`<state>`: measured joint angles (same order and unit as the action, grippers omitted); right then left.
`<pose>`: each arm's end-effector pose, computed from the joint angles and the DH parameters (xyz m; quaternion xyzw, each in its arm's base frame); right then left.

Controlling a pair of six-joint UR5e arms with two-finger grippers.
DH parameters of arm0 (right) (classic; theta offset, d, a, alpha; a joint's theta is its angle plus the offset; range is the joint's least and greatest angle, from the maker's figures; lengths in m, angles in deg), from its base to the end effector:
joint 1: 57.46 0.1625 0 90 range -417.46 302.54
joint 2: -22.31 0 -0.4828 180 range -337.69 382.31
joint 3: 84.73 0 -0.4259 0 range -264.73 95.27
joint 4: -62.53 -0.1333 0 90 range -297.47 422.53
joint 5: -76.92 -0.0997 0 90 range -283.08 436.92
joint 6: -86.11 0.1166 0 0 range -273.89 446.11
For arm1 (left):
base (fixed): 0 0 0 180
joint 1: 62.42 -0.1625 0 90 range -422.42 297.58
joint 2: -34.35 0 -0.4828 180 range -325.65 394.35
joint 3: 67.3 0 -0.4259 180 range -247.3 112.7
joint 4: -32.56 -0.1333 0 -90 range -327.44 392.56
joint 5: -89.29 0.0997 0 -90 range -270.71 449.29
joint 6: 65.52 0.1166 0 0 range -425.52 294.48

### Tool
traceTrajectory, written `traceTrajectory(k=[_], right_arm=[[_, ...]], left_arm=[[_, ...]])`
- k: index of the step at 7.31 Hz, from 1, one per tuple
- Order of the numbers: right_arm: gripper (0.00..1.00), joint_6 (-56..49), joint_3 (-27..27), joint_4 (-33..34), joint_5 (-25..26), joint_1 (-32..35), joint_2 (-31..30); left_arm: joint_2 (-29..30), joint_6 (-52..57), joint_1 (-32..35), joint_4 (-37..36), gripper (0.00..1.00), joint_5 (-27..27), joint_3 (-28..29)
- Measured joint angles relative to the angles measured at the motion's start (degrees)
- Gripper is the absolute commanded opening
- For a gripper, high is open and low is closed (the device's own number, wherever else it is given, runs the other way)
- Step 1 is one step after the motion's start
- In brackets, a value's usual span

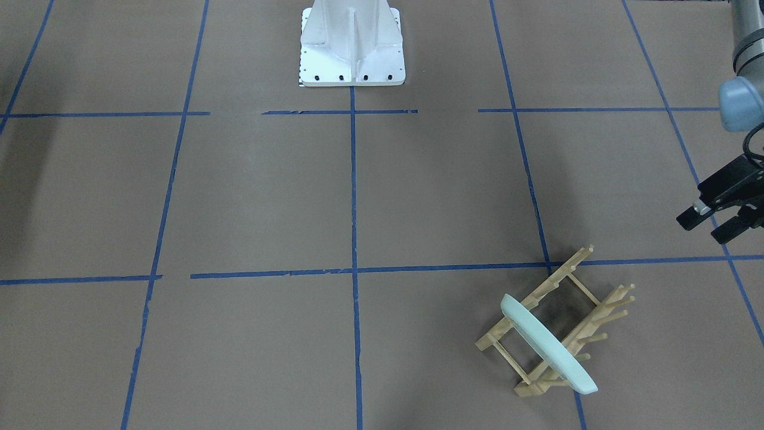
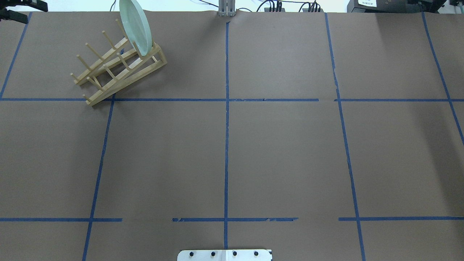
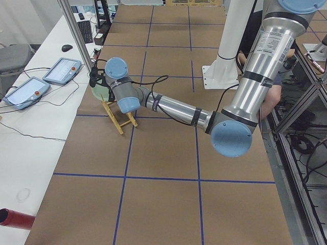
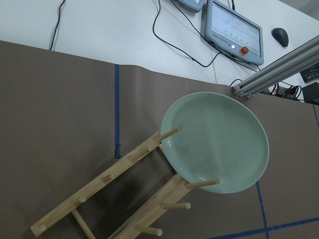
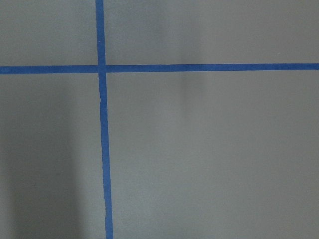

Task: Place plate on table
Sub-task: 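Close the left gripper on the rim of the pale green plate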

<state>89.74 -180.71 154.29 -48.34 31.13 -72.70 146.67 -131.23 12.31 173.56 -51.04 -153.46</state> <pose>0.0541 -0.4835 0.7328 -0.0199 -0.3023 0.0205 0.9528 0.1402 -0.6790 0.4068 0.1654 0.6006 -0.0977 0.7761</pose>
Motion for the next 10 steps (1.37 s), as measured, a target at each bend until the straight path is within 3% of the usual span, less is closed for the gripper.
traceTrajectory(k=[4, 7, 10], right_arm=[[1.00, 0.02, 0.00, 0.00, 0.02, 0.00, 0.00], [1.00, 0.02, 0.00, 0.00, 0.02, -0.01, 0.00], [1.00, -0.02, 0.00, 0.00, 0.02, -0.01, 0.00]], left_arm=[[5.64, -29.04, -12.80, 12.54, 1.00, 21.31, 3.97], [11.85, -34.32, -16.05, 13.64, 0.96, 30.10, 12.36], [15.68, -34.26, -17.24, 14.80, 0.44, 32.63, 18.26]])
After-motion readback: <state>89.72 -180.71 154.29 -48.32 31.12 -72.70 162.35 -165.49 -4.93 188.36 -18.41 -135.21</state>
